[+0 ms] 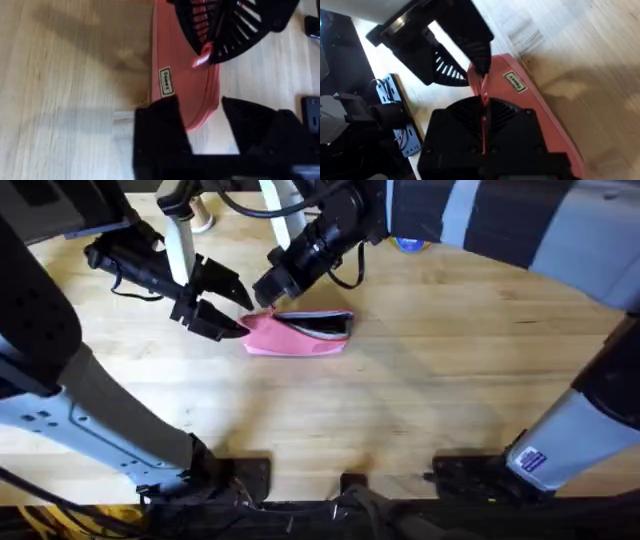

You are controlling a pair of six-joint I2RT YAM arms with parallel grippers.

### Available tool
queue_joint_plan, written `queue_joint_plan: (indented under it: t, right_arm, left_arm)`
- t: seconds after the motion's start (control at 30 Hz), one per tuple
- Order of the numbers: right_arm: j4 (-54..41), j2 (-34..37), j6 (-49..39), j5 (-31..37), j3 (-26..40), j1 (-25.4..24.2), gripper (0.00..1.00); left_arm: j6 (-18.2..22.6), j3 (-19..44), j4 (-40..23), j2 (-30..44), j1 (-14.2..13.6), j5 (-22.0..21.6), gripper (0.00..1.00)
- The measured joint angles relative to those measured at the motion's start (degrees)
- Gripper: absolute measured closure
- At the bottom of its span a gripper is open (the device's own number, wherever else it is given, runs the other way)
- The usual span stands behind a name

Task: Unzip the bag, pick up the pens from the table one at a time and place them inside, then zip the bag closed.

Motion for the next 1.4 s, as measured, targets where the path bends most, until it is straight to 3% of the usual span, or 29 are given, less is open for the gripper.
queue_joint_plan:
  t: [0.1, 0.17, 0.53, 1.1, 1.4]
  right_arm:
    - [0.0, 0.0, 2.2, 0.3, 0.0, -0.1, 0.969]
    - [0.0, 0.0, 3.6, 0.4, 0.0, -0.3, 0.969]
    - [-7.2, 0.0, 11.2, 1.7, 0.0, -5.3, 0.969]
    - [-18.7, -1.5, 17.1, 19.3, 0.2, -12.5, 0.968]
    - [-18.8, -1.5, 23.3, 22.9, 0.2, -17.4, 0.968]
  left_arm:
    - [-0.1, -0.5, 0.0, 0.0, 0.0, -0.3, 0.853]
    - [0.1, -0.6, 0.3, 0.0, 0.0, -0.3, 0.947]
    - [0.0, -0.6, 0.2, 0.0, -0.2, -0.1, 0.956]
    - [-0.1, -0.7, 0.3, 0.0, -1.2, 1.4, 0.956]
    - [-0.1, -0.7, 0.2, 0.0, -1.3, 2.2, 0.956]
